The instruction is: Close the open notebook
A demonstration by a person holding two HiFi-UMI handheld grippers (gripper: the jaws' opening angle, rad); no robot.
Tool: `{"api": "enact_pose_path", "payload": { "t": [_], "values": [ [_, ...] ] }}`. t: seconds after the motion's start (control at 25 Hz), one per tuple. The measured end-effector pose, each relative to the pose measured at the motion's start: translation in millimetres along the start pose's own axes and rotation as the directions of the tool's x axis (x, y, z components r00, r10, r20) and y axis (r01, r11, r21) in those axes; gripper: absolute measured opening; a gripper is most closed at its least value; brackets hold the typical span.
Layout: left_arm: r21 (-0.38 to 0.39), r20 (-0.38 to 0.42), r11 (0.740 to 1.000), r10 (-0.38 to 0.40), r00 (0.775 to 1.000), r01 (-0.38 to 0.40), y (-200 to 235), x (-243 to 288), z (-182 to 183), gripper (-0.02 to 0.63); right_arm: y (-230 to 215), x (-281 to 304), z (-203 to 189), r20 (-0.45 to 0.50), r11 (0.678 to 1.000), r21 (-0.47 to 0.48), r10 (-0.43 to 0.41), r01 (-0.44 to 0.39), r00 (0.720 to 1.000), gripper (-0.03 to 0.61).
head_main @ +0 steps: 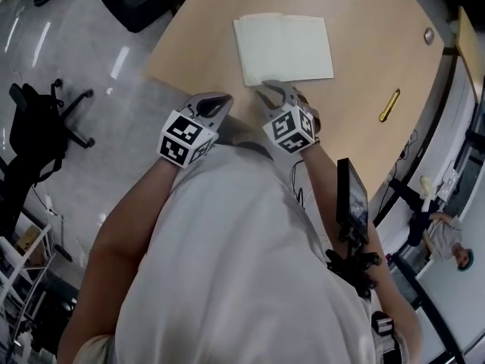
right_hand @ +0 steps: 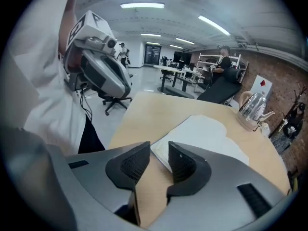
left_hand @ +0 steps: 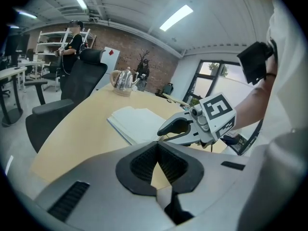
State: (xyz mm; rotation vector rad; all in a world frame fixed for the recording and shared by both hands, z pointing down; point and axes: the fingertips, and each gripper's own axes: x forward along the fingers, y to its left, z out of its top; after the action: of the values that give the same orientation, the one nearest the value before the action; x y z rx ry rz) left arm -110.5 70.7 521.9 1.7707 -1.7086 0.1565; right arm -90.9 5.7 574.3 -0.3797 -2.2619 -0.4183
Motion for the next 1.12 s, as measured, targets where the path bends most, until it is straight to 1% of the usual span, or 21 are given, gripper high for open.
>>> {"api": "enact_pose_path", "payload": {
  "t": [0.04,0.12,0.28,0.4,0.48,0.6,0.76,0.88,1.04,1.12],
  "values": [
    [-0.007,0.005,1.000,0.010,1.000,-0.010,0,-4,0,0.005,1,2,2,-0.006,1.000,0.018,0.001,-0.001,1.000,0.113],
    [-0.023,0.017,0.999,0.032,0.999,-0.031,-1,-12,0,0.005,0,4,4,-0.020,0.999,0.034,-0.010,0.011,1.000,0.132],
    [-0.050,0.036,0.997,0.063,0.997,-0.061,-5,-19,-4,0.005,-12,4,-4,-0.072,0.997,0.042,-0.068,0.071,0.995,0.135],
    [-0.068,0.036,0.995,0.069,0.997,-0.067,1,-22,-11,0.005,-15,16,-13,-0.134,0.994,0.079,-0.061,0.072,0.989,0.137],
    [-0.083,0.032,0.994,0.068,0.997,-0.066,21,-26,-16,0.005,-14,38,-12,-0.181,0.994,0.087,-0.050,0.067,0.982,0.137],
    [-0.096,0.025,0.993,0.068,0.997,-0.065,40,-32,-19,0.005,-10,60,-10,-0.229,0.994,0.081,-0.047,0.068,0.972,0.137],
    [-0.093,0.035,0.993,0.073,0.997,-0.069,31,-32,-17,0.005,-7,55,-24,-0.280,0.995,0.056,-0.068,0.087,0.958,0.137],
    [-0.098,0.039,0.993,0.076,0.996,-0.072,41,-39,-23,0.005,-1,67,-26,-0.309,0.994,0.030,-0.087,0.102,0.947,0.135],
    [-0.096,0.034,0.993,0.068,0.997,-0.064,46,-41,-24,0.005,5,71,-25,-0.300,0.995,0.039,-0.074,0.090,0.951,0.078],
    [-0.090,0.030,0.994,0.062,0.998,-0.059,46,-40,-23,0.005,4,71,-26,-0.291,0.994,0.071,-0.062,0.086,0.955,0.049]
  ]
}}
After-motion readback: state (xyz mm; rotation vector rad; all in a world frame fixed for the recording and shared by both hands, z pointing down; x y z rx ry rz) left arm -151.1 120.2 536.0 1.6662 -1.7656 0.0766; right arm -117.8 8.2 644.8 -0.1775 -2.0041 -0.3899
